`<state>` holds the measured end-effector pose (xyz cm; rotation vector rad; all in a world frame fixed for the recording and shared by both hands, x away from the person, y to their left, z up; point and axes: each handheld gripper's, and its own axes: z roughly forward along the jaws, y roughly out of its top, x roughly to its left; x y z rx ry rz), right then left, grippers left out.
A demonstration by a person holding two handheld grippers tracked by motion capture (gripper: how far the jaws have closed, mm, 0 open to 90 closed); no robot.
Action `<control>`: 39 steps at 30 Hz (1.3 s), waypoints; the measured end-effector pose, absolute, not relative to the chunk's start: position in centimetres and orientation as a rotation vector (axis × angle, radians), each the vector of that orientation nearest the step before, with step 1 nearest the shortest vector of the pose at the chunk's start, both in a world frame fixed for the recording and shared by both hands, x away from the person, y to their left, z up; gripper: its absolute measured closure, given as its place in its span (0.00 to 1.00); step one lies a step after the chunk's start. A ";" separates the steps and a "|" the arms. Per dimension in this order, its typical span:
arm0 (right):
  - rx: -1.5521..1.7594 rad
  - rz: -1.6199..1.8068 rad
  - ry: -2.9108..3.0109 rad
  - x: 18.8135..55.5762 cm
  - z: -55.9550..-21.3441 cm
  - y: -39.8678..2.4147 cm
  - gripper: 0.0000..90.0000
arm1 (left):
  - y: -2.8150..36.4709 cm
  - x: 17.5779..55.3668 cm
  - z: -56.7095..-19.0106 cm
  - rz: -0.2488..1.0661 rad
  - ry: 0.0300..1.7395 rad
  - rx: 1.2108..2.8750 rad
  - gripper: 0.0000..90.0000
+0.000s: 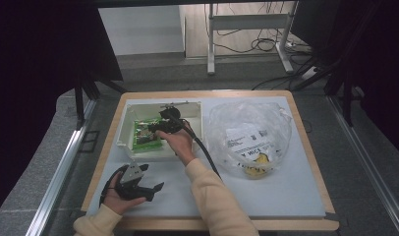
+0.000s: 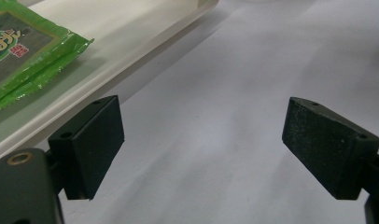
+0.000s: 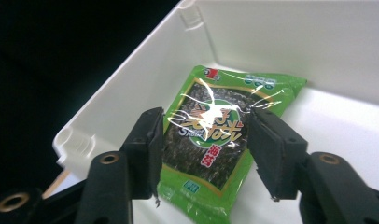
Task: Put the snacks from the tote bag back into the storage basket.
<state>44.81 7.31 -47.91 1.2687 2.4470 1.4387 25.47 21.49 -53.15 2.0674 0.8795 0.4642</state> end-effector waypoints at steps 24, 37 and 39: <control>1.016 1.444 2.465 40.6 -43.3 0.5 0.47 | 21.6 25.6 -53.2 0.482 0.904 2.074 0.14; 0.999 1.459 2.390 37.2 -42.9 -7.7 0.45 | 21.5 25.8 -53.4 0.494 0.911 2.080 0.14; 1.009 1.448 2.375 36.7 -43.1 -9.0 0.45 | 21.4 25.7 -53.4 0.496 0.911 2.081 0.14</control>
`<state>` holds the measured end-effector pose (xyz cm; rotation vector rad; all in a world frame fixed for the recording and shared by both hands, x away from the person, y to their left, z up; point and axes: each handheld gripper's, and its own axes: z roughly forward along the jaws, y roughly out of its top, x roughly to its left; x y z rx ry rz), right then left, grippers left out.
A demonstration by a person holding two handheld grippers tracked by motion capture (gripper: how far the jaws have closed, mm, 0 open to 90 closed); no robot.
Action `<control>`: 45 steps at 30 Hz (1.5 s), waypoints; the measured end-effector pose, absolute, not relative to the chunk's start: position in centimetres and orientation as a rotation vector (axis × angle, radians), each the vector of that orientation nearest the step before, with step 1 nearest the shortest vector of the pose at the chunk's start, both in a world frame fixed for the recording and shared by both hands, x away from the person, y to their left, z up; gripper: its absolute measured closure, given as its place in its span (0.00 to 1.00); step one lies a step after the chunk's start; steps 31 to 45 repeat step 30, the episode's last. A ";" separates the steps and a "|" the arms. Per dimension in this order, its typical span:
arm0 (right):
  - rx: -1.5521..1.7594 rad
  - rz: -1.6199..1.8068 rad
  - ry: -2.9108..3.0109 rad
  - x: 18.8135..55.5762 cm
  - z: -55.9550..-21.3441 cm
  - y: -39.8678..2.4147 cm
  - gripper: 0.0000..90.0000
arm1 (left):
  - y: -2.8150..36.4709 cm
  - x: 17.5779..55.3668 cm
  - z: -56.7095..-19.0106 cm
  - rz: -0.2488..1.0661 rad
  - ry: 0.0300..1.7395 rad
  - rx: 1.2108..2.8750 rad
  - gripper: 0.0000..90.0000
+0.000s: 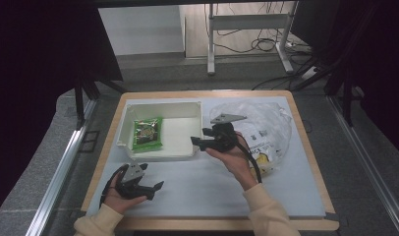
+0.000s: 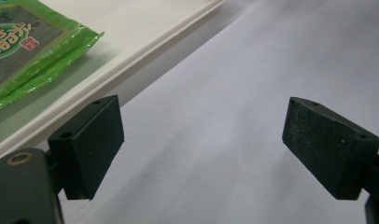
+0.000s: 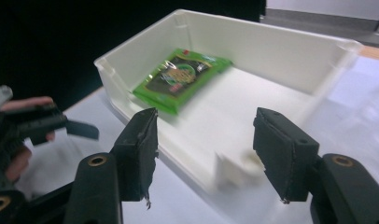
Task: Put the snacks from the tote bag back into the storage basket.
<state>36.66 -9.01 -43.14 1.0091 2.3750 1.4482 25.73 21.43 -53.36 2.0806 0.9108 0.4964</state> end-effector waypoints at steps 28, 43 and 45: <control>1.146 1.316 2.253 32.9 -45.7 -18.4 0.40 | 21.4 25.5 -53.2 0.500 0.905 2.074 0.14; 1.137 1.323 2.252 32.6 -45.6 -18.3 0.39 | 21.4 25.5 -53.2 0.498 0.903 2.073 0.14; 1.137 1.323 2.252 32.6 -45.6 -18.3 0.39 | 21.4 25.5 -53.2 0.498 0.903 2.073 0.14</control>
